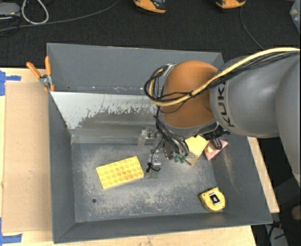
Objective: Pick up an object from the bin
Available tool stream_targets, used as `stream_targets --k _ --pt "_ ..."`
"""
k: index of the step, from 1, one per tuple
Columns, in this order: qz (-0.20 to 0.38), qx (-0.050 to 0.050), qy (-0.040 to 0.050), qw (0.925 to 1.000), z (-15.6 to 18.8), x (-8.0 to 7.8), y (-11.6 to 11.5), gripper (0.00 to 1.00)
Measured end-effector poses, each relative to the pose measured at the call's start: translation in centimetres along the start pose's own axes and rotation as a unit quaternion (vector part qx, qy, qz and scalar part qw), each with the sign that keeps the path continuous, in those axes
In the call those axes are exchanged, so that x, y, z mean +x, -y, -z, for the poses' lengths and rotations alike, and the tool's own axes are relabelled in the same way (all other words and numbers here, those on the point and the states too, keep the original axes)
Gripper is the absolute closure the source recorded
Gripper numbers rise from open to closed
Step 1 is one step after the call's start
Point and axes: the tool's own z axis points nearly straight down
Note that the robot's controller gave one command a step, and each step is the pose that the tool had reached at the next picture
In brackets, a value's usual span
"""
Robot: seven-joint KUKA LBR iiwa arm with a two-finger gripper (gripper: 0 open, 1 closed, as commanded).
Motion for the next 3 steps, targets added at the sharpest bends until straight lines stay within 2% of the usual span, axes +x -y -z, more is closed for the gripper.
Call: stream_targets --k 1,2,3 --pt "-0.001 0.000 0.0035 1.0000 0.4 -0.2 0.0 0.00" --pt "-0.014 -0.001 0.0037 0.9999 -3.7 0.2 -3.2 0.00" --pt "0.072 0.000 0.0055 0.9974 -6.1 0.6 -5.1 0.00"
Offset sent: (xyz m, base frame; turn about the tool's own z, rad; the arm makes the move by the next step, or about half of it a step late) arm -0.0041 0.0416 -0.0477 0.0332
